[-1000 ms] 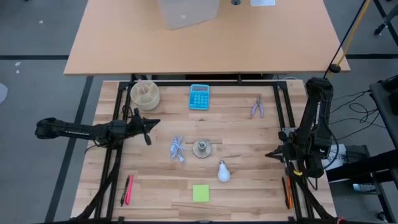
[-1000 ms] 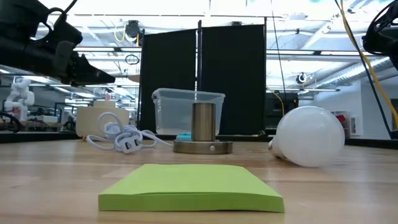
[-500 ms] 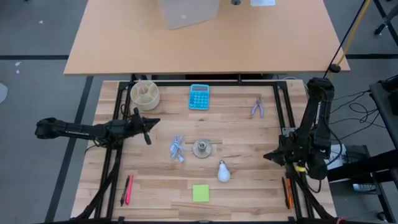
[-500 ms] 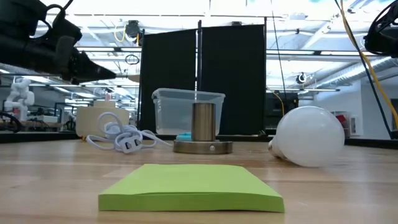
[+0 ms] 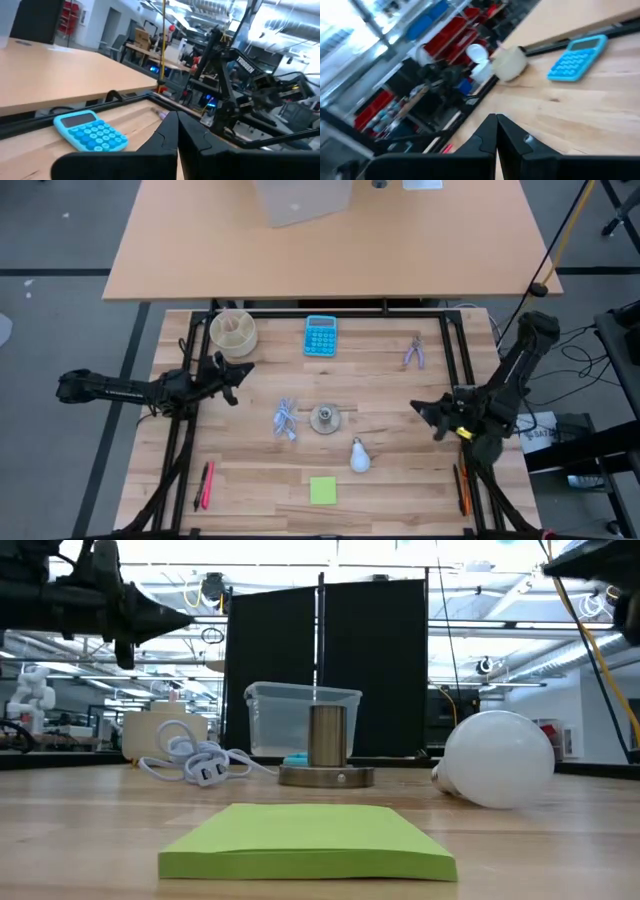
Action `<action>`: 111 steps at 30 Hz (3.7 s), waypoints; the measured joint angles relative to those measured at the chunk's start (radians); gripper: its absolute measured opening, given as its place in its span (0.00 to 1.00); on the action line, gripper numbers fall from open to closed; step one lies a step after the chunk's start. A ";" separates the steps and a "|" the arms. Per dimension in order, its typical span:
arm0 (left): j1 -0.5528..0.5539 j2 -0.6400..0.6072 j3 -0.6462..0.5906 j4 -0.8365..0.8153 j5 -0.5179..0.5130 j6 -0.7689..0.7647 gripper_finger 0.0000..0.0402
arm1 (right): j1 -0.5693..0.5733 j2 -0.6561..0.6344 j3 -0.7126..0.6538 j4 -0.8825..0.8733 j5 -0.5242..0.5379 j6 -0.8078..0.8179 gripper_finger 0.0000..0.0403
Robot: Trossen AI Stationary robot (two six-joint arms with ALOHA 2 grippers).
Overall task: Screw lightbulb
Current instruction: Insert the lightbulb into the lamp
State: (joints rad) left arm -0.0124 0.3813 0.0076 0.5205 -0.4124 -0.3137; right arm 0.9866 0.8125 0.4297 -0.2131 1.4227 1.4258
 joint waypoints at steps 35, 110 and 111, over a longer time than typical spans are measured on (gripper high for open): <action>-0.125 0.288 0.000 0.110 0.324 0.111 0.00 | -0.567 0.747 0.689 0.123 -1.034 -0.916 0.10; -0.132 0.623 0.061 0.274 0.276 0.186 0.00 | -0.416 1.514 1.474 -1.148 -1.012 0.525 0.79; -0.132 0.623 0.061 0.274 0.276 0.186 0.00 | -0.418 1.514 1.466 -1.143 -1.011 0.531 0.79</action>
State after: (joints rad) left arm -0.1448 1.0039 0.0689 0.7941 -0.1360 -0.1276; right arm 0.5690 2.3268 1.8961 -1.3566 0.4114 1.9573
